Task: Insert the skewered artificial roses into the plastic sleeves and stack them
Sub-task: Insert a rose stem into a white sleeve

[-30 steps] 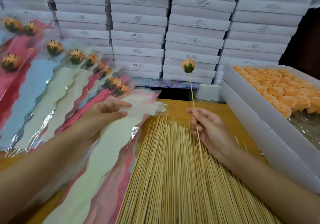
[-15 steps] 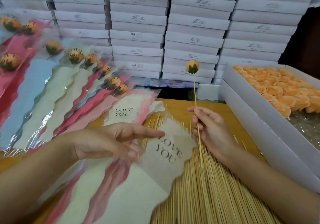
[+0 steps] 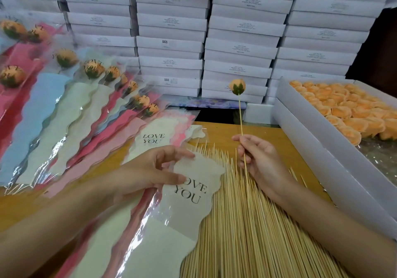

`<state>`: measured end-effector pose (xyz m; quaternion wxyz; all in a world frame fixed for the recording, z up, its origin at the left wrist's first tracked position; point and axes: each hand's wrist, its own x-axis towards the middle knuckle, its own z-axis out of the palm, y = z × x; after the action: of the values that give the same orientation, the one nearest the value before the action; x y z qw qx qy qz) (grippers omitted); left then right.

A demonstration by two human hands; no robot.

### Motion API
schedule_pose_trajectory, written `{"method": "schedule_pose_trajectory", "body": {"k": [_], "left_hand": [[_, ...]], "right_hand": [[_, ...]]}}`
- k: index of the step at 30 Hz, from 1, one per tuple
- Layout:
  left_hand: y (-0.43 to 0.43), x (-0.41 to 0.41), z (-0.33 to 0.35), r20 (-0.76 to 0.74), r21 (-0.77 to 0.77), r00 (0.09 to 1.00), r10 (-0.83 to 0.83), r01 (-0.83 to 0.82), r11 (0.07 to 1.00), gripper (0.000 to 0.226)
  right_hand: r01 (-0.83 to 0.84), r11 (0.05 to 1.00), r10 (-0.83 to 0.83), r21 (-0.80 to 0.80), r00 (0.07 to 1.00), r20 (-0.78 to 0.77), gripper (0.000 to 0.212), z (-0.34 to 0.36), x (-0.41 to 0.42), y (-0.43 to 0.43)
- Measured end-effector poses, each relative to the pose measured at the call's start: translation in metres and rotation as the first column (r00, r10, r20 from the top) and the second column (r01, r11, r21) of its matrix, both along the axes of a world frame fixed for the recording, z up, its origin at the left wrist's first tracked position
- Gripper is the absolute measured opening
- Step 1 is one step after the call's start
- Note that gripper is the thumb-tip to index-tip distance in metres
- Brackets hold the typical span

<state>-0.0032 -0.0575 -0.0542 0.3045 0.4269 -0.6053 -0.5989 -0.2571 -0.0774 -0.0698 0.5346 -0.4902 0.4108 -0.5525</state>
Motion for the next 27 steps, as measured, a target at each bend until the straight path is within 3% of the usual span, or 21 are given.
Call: {"method": "schedule_pose_trajectory", "body": {"k": [3, 6, 10, 14, 17, 22, 27], "left_hand": [[0.001, -0.002, -0.002, 0.035, -0.061, 0.999, -0.038, 0.04, 0.997, 0.073], [0.0, -0.004, -0.006, 0.117, -0.146, 0.993, -0.025, 0.042, 0.988, 0.077], [0.003, -0.011, -0.008, -0.011, -0.251, 0.995, 0.097, -0.097, 0.963, 0.057], [0.003, -0.015, -0.011, -0.182, -0.264, 0.953, 0.243, -0.285, 0.921, 0.02], [0.0, -0.016, -0.014, -0.166, -0.281, 0.937, 0.307, -0.344, 0.896, 0.019], [-0.001, -0.015, -0.019, -0.043, -0.361, 0.949, 0.313, -0.307, 0.881, 0.016], [0.0, -0.017, -0.018, -0.085, -0.366, 0.951, 0.297, -0.307, 0.879, 0.013]], "right_hand": [[0.027, 0.999, -0.028, -0.027, 0.999, -0.03, 0.023, 0.0, 0.0, -0.001], [0.075, 0.995, -0.076, -0.062, 0.997, -0.016, 0.026, 0.002, 0.002, -0.003], [0.128, 0.984, -0.129, -0.121, 0.992, 0.003, 0.028, 0.008, 0.002, -0.002], [0.188, 0.967, -0.18, -0.171, 0.982, 0.058, 0.025, 0.016, 0.003, -0.001], [0.23, 0.946, -0.224, -0.228, 0.973, 0.055, 0.024, 0.022, 0.002, -0.001], [0.319, 0.883, -0.322, -0.344, 0.946, 0.05, 0.024, 0.028, -0.001, -0.001], [0.339, 0.862, -0.354, -0.377, 0.935, 0.03, 0.024, 0.028, -0.003, -0.001]]}}
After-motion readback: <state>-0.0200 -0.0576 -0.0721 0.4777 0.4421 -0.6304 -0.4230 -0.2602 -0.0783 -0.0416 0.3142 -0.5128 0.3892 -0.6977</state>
